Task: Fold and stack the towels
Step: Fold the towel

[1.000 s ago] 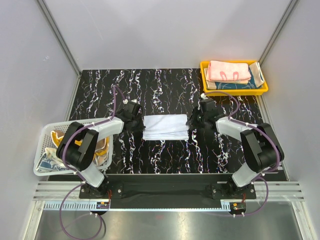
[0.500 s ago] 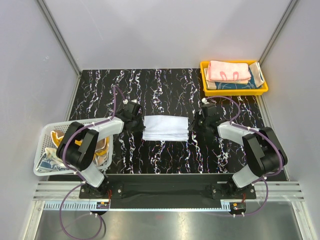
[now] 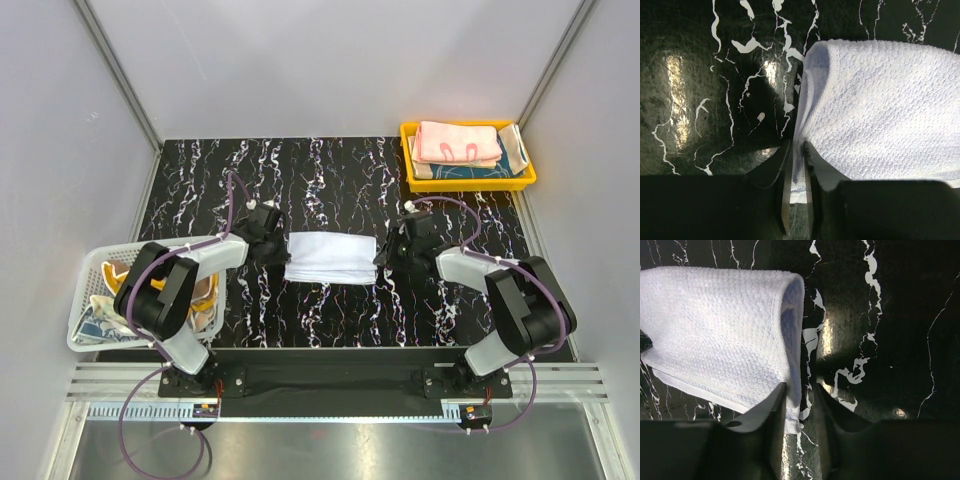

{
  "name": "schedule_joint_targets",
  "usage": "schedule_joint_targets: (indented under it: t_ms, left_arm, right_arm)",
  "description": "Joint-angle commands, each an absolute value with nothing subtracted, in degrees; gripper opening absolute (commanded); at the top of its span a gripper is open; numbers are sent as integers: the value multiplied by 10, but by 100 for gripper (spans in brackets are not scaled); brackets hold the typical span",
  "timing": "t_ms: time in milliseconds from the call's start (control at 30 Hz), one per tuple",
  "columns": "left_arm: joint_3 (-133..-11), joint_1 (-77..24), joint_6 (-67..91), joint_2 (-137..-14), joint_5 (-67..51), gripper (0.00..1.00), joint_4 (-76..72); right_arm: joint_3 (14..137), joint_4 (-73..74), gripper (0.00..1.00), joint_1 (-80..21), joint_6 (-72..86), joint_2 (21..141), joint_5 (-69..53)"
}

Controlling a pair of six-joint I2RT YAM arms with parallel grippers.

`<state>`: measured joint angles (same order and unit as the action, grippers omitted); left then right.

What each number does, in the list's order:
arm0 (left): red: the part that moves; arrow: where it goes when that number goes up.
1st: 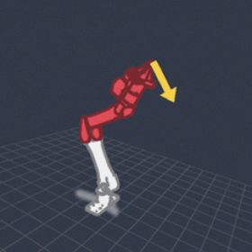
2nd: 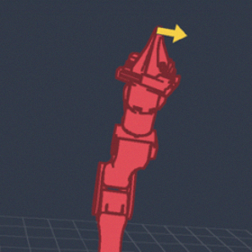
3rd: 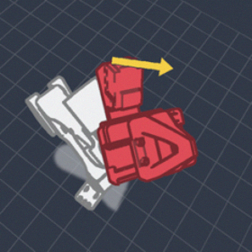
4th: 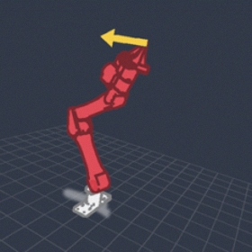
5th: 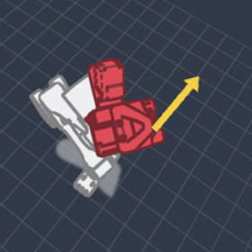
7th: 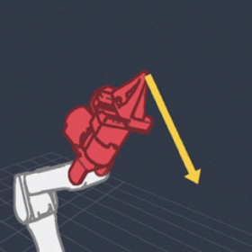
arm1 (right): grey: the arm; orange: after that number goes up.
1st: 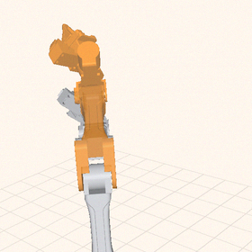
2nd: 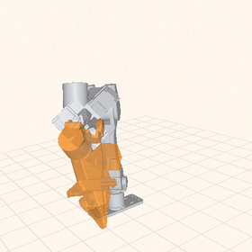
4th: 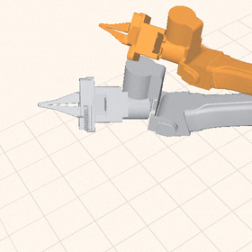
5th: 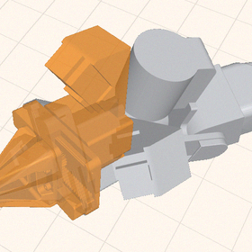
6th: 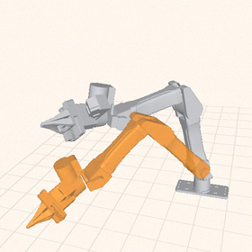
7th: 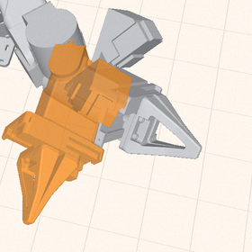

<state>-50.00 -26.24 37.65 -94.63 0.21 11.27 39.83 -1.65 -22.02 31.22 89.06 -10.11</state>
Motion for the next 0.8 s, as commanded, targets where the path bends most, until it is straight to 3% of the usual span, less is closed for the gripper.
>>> schedule_joint_targets:
  t_ms: [0,300,767]
  left_arm:
    - [-515,-265,366,-925,4,20,130]
    - [-540,-265,363,-907,4,32,181]
    - [-521,-266,387,-906,-52,34,173]
  right_arm:
    - [420,-9,38,-225,311,854,-98]
    - [427,35,44,-225,331,832,-106]
    - [409,6,46,-229,359,866,-136]
